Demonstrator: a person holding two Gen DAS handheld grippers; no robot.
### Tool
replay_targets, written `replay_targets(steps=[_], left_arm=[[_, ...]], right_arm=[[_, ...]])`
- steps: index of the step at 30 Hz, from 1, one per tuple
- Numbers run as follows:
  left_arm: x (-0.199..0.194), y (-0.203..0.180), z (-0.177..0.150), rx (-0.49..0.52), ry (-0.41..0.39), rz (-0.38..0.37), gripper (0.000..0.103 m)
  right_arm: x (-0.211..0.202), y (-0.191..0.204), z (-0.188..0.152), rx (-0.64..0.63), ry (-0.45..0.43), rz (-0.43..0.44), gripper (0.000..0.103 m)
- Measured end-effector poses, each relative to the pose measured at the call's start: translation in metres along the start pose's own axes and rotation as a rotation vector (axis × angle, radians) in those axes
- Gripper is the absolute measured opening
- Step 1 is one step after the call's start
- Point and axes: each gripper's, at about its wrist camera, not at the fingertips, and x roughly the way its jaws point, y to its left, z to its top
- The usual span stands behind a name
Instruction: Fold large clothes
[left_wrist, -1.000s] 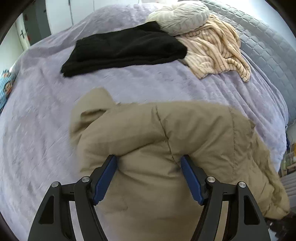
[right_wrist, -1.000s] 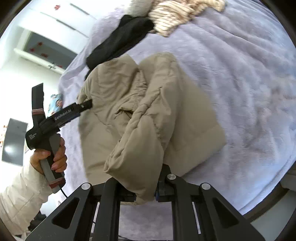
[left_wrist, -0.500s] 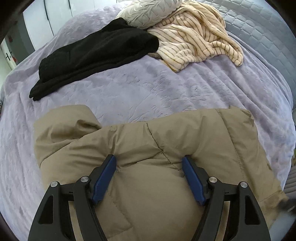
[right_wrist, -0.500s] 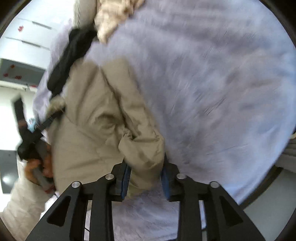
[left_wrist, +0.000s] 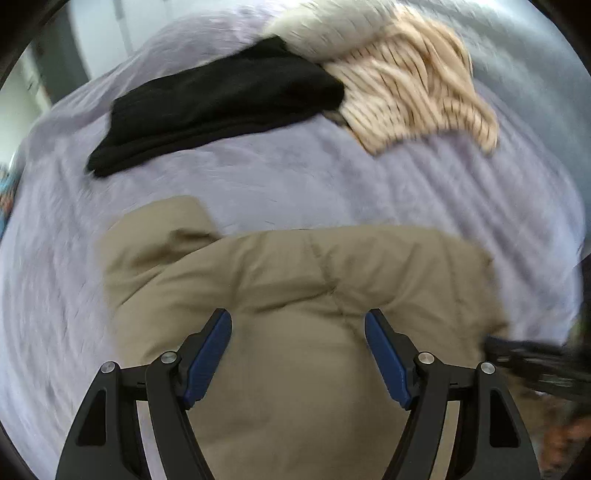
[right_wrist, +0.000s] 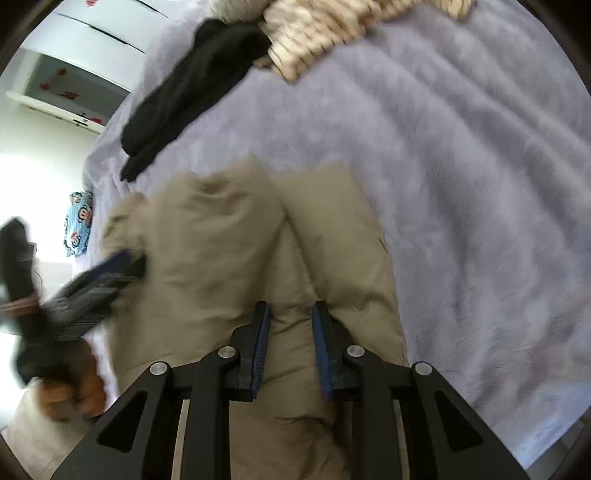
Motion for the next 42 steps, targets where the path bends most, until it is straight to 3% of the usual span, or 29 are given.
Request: replay_targets(steps=[3,5,7,9,15,22,36,42], left_arm=[[-0.027,0.027,-0.021,-0.097,0.004,-0.019,0.076],[-0.032,0.042,-0.051,-0.164,0.059,-0.101,0.076],[-0.023,0.046,-0.077,-0.188,0.129,-0.124,0.076],[-0.015,0.048,-0.094,-0.209,0.136,-0.107,0.096],[0.008,0.06,-0.118,-0.392,0.167,-0.129,0.103],[-0.003,0.049,-0.116,-0.349,0.166,-0.059,0.103],[-0.014,0.048,-0.115,-0.315,0.18,-0.013,0.103],[-0.021,0.05,-0.11,-0.285,0.174,0.019,0.103]], right_arm=[[-0.003,-0.003,-0.003,-0.026,0.006,-0.003,0.026],[-0.003,-0.006,-0.007,-0.043,0.023,0.003,0.026],[0.0,-0.008,-0.01,-0.055,0.038,0.002,0.026],[0.007,-0.008,-0.008,-0.07,0.053,-0.004,0.026],[0.031,-0.008,-0.005,-0.103,0.077,-0.026,0.026],[0.024,-0.011,-0.007,-0.091,0.108,-0.031,0.027],[0.0,-0.005,-0.018,-0.085,0.117,-0.098,0.036],[-0.019,0.001,-0.021,-0.111,0.105,-0.109,0.047]])
